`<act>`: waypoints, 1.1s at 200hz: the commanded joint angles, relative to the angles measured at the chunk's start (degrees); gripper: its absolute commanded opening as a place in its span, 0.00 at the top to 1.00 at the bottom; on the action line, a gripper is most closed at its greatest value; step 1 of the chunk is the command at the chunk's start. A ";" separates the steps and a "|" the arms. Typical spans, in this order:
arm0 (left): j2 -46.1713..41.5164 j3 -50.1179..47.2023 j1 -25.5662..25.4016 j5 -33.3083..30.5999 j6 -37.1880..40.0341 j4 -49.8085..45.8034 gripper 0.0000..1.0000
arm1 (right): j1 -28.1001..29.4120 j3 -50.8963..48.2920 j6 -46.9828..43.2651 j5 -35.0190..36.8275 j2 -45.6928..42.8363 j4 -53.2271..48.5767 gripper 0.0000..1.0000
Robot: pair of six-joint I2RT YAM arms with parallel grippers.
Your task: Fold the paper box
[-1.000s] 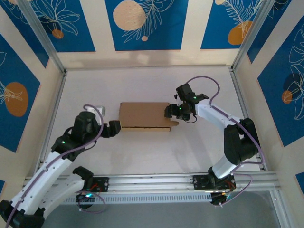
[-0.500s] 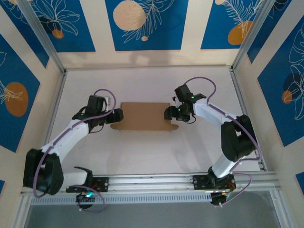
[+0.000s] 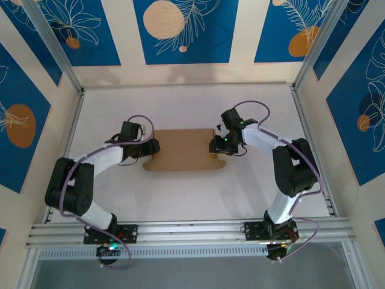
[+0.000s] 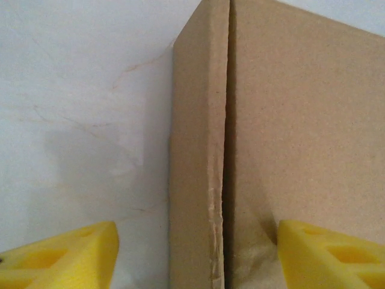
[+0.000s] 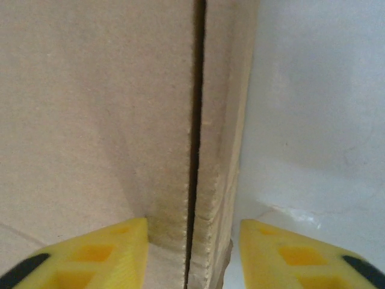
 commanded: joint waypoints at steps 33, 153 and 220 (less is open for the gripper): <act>5.12 -1.33 1.10 1.66 -0.53 2.34 0.63 | -0.62 -0.71 0.22 -1.60 2.08 -0.88 0.79; 3.21 0.17 1.10 1.14 1.67 0.05 0.68 | -7.32 0.43 1.64 -13.87 0.44 2.60 0.63; 4.45 0.08 1.10 1.49 1.78 0.36 0.69 | -5.10 2.85 0.15 -6.29 7.70 -1.21 0.64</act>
